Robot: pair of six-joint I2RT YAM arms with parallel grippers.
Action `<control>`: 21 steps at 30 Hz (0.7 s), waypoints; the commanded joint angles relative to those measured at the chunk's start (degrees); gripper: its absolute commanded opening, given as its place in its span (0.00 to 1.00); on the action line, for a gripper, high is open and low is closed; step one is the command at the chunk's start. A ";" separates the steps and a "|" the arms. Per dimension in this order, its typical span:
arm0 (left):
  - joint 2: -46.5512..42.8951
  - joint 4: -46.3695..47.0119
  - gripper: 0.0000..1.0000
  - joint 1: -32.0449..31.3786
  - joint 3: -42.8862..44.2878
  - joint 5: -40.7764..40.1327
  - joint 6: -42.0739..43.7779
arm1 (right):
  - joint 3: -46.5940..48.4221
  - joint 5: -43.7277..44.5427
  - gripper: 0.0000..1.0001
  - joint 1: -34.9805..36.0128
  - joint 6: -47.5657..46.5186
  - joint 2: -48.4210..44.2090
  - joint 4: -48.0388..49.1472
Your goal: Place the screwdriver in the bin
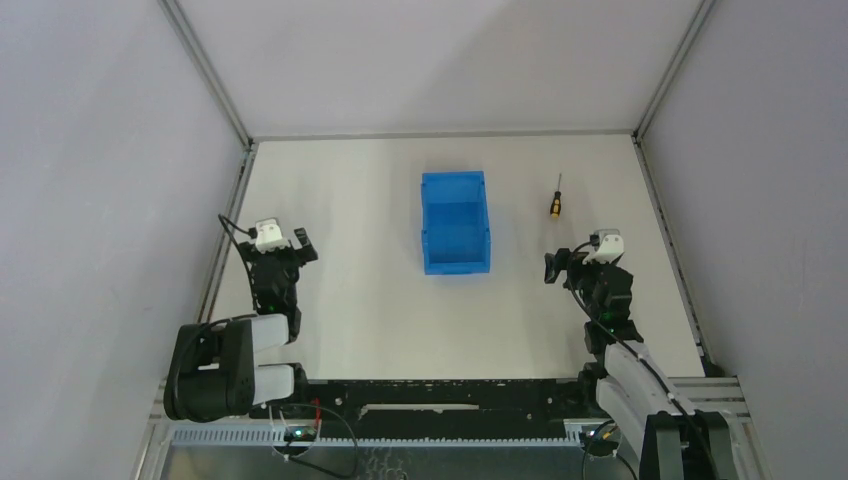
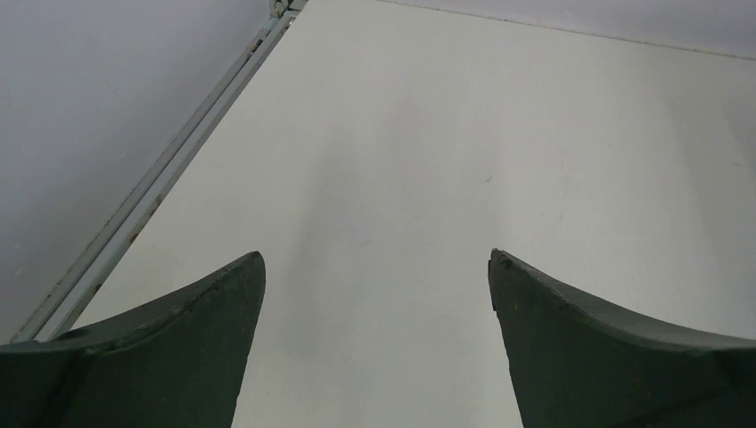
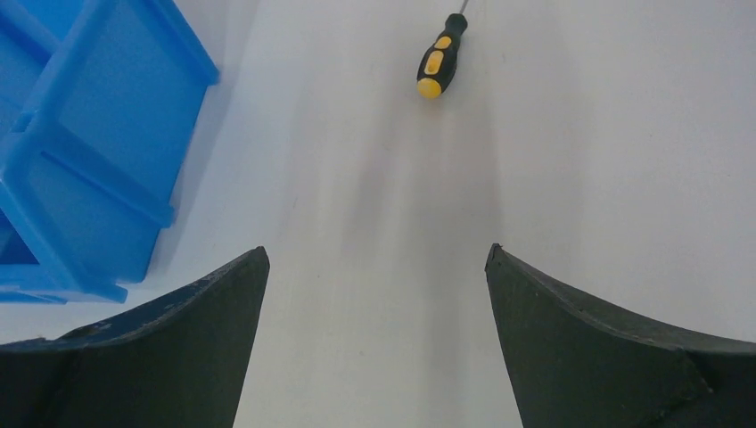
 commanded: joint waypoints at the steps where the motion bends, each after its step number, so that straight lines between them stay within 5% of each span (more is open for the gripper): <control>1: -0.44 1.62 1.00 -0.33 1.47 -0.46 1.14 | 2.37 1.13 1.00 0.15 0.69 0.01 0.34; 10: -0.44 1.62 1.00 -0.31 1.55 -0.46 1.10 | 14.41 7.49 1.00 0.21 4.13 5.29 -7.75; 15: -0.48 1.62 1.00 -0.32 1.48 -0.44 1.10 | 27.45 2.67 1.00 0.21 2.85 7.62 -15.99; 21: -0.46 1.61 1.00 -0.32 1.49 -0.46 1.11 | 51.52 2.99 1.00 0.59 5.19 21.52 -41.48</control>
